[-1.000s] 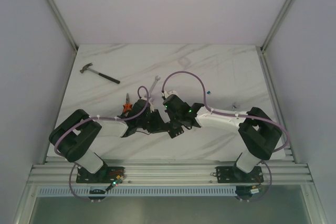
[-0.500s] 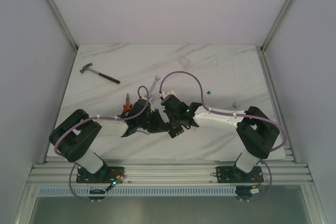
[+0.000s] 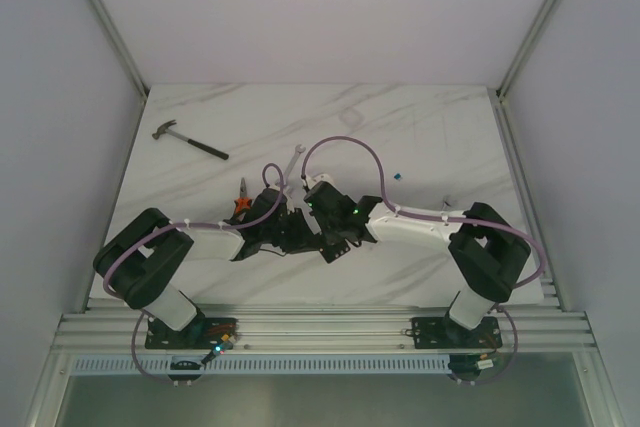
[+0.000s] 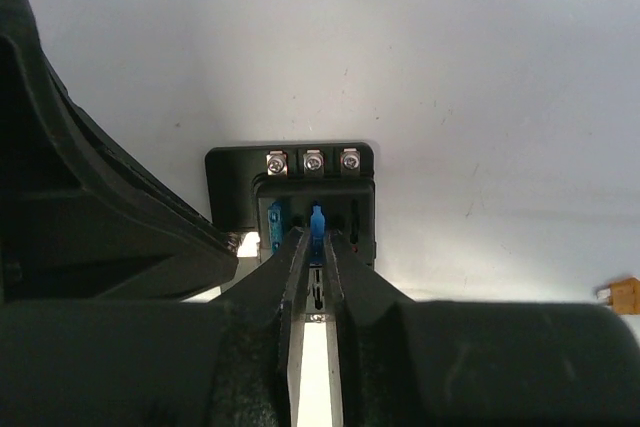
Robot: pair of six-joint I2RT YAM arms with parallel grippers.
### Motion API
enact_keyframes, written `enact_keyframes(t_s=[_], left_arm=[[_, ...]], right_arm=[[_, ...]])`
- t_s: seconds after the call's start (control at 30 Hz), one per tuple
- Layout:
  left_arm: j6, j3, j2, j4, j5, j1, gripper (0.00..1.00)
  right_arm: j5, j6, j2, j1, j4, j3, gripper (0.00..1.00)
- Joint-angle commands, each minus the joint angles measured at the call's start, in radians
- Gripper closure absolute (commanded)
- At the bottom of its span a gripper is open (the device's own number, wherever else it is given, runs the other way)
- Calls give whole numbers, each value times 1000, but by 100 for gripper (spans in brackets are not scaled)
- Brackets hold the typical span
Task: Snap on the fuse box
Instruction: Install the fuse at the fuse box base.
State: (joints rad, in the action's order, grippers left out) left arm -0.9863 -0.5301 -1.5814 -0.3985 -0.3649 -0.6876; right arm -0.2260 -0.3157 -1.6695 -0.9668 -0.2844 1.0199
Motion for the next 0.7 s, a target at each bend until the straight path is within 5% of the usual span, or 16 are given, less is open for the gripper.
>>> enact_keyframes(t_s=[0.0, 0.67], left_arm=[[6, -9, -9, 44, 17, -3, 76], [9, -8, -3, 52, 20, -3, 76]], right_arm=[[-10, 9, 22, -9, -35, 17, 81], [-13, 12, 63, -8, -33, 32, 68]])
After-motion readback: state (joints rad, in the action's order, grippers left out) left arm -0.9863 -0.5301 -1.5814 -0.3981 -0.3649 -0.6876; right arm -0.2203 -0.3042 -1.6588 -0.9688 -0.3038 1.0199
